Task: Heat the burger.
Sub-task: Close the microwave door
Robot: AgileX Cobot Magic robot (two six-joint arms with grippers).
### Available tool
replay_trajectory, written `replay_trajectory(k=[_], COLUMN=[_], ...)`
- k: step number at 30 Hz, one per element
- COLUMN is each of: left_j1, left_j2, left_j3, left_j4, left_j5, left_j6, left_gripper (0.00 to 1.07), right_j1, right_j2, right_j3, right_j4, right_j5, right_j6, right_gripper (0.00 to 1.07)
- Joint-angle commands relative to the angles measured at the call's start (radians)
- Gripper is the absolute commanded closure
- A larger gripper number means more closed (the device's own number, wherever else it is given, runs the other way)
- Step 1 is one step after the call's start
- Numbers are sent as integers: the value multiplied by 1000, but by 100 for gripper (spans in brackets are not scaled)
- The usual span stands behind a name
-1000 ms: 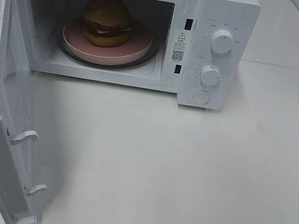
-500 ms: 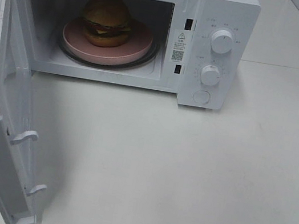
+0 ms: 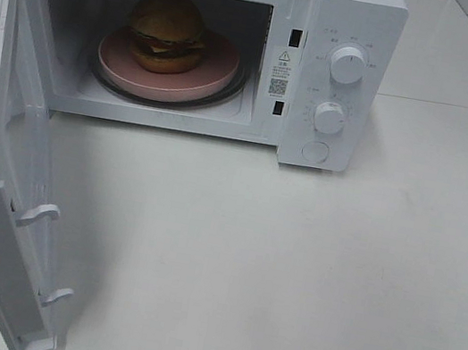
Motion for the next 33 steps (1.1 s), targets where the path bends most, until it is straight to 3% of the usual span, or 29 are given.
replay_trajectory(k=[1,9,10,12,13,14,15,16,18,19,21,33], left_j1=[-1,-1,-1,-1,-1,-1,-1,-1,-1,-1,-1,-1], left_j2=[23,88,101,110,129,129,156,156,201,201,245,378], left_j3=[-8,-7,-1,3,13,13,25,25,41,41,54,185], left_j4=[-28,-28,-28,-29,-29,-29,-29,-29,-31,-31,-33,-33], left_j5=[-101,-217,-253,-269,-297,-297,-321,-321,-369,-369,-432,-841], left_j6=[2,37,38,38,38,38,36,36,36,36,36,37], left_gripper=[26,42,50,55,64,64,74,74,91,91,105,107], right_j1=[-5,-5,-5,-5,-5,-5,-5,-5,-5,-5,-5,-5], right_j2=[-25,-25,-25,-25,-25,-25,-25,-25,-25,-25,-25,-25], right_j3=[2,2,2,2,2,2,2,2,2,2,2,2], right_j4=[1,1,1,1,1,1,1,1,1,1,1,1], right_j5=[-8,-8,-8,-8,-8,-8,-8,-8,-8,-8,-8,-8], right_j6=[-5,-5,-5,-5,-5,-5,-5,-5,-5,-5,-5,-5], right_gripper=[33,33,33,33,33,33,33,33,33,33,33,33])
